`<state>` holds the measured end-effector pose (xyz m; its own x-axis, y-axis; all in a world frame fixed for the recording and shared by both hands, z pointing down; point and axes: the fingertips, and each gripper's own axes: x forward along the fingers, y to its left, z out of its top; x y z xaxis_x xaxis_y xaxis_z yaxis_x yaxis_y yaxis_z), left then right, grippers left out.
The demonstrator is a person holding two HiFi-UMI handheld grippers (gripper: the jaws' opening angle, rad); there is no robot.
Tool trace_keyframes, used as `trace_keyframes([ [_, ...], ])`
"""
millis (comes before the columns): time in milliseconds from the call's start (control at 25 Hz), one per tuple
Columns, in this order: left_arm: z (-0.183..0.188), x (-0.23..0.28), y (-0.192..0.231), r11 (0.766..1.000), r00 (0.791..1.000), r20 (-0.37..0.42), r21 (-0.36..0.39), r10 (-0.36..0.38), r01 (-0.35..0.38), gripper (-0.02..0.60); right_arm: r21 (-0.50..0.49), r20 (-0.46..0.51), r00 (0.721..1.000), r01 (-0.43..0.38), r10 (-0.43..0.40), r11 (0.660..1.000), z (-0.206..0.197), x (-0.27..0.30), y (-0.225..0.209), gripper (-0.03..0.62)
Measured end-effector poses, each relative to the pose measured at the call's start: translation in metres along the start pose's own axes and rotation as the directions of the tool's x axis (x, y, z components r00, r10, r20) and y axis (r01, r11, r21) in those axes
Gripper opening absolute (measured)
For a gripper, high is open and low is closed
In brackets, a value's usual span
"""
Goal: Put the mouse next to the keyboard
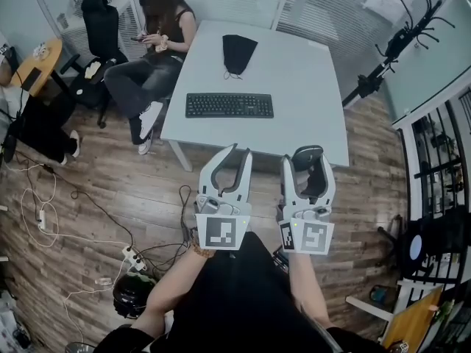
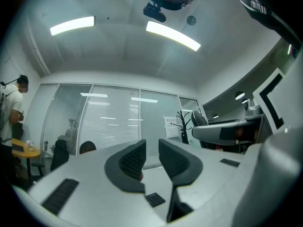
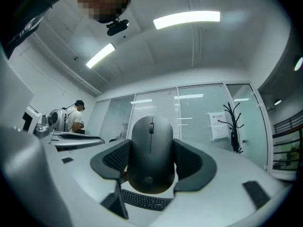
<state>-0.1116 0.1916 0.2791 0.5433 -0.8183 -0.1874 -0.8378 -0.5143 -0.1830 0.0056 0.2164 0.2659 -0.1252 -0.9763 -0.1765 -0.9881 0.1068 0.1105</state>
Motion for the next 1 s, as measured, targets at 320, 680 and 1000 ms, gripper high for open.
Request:
trace_keyframes([
  [320,-0.013,0.033,-0.005,1.000,1.000,-0.014,0.014,-0.006,0.007,0.084,0.006,-0.011,1.000,0.019,-0.019,1.000,-0.017,0.023,-0.027,0.285],
  [680,-0.032,0.087,-0.006,0.999,0.999,-0.039,0.044,0.015,-0.013,0.080,0.036,-0.016,1.000,0.027,-0.026,0.999,-0.043,0.069,-0.074,0.285],
  [1000,-0.051,0.145,-0.004,0.999,0.997,-0.068,0.043,0.028,-0.025,0.078,0.054,-0.036,0.999,0.018,-0.016,0.998,-0.065,0.119,-0.110,0.285],
])
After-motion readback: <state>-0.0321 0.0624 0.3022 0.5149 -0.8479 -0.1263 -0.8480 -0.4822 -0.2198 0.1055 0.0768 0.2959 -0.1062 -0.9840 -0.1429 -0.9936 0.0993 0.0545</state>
